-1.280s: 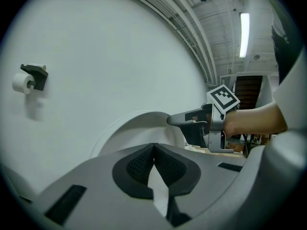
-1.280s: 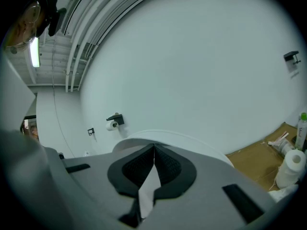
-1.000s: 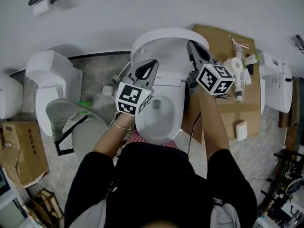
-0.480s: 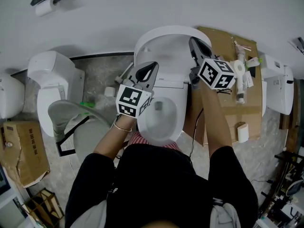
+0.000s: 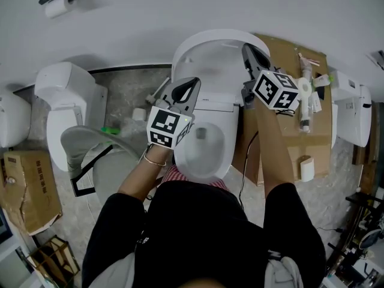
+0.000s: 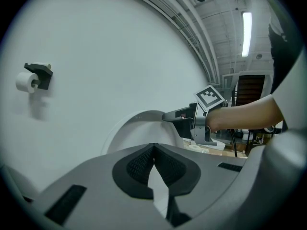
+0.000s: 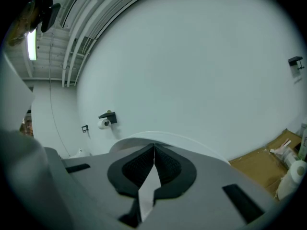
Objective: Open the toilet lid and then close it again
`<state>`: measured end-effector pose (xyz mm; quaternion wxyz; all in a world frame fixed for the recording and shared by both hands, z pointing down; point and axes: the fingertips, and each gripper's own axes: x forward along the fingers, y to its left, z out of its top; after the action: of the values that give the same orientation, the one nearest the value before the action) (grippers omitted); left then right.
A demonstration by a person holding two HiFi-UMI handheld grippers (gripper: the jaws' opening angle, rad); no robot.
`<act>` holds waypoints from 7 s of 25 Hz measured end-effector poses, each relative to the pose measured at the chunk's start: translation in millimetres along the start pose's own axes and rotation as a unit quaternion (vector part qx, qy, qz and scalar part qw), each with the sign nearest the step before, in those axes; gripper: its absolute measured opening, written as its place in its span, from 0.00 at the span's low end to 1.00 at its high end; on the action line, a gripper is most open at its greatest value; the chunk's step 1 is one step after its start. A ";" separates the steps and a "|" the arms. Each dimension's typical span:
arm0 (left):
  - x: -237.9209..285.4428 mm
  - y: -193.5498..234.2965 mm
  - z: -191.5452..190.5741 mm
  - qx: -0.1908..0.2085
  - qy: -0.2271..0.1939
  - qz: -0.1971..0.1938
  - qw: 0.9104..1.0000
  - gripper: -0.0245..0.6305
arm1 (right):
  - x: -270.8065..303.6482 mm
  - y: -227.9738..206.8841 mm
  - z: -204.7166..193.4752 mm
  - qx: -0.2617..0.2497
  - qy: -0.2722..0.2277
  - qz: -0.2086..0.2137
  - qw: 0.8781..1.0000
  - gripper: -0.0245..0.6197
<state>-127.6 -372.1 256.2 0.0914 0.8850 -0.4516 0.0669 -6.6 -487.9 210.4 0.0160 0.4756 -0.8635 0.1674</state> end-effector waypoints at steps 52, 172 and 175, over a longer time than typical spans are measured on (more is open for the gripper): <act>-16.2 -89.5 60.2 0.054 -0.045 -0.054 0.996 0.04 | -133.6 20.7 1.2 -0.031 -0.035 -0.003 0.999 0.07; 31.6 -86.4 55.1 0.055 -0.001 -0.071 0.996 0.04 | -93.6 -49.9 -23.5 -0.092 0.000 -0.097 0.991 0.16; 30.7 -86.6 51.8 0.055 0.003 -0.075 0.996 0.04 | -85.8 -55.0 -25.6 -0.103 0.009 -0.100 0.990 0.17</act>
<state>-37.6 -357.8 203.2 0.0484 0.9200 -0.3790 0.0872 82.5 -437.2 233.7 0.0893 0.5539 -0.8240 0.0791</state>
